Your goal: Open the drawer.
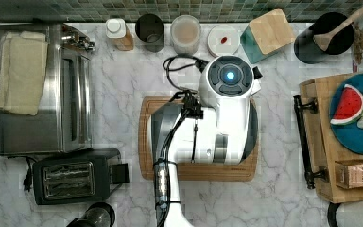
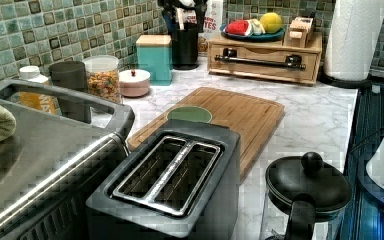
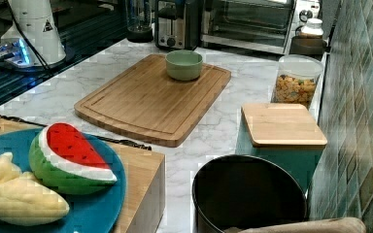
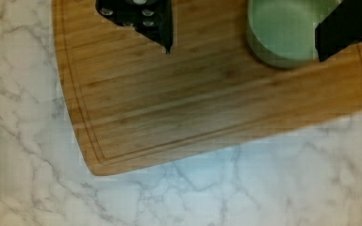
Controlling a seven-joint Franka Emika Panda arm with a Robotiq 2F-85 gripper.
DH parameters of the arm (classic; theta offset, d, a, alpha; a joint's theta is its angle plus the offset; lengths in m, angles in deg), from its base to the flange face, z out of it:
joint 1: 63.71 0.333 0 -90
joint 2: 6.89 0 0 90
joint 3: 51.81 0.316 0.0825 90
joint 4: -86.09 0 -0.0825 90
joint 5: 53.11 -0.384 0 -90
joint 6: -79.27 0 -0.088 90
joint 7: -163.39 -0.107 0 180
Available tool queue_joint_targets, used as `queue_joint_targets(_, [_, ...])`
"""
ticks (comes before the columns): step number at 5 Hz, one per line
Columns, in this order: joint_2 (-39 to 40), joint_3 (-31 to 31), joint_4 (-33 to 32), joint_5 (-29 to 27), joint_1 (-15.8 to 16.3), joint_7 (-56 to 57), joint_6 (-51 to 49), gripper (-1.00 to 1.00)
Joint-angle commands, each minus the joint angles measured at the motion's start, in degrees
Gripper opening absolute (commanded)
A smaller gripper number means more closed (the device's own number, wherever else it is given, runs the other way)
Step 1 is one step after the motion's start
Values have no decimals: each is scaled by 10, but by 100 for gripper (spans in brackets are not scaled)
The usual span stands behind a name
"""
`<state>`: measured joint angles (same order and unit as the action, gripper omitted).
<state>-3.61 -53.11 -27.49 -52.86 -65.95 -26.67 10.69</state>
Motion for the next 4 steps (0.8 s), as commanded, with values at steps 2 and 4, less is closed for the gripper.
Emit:
queue_joint_targets(2, [-46,-66,-97,54,-74,269,143,100])
queue_joint_targets(4, [-22,-90,-126,48,-117,407,246,100])
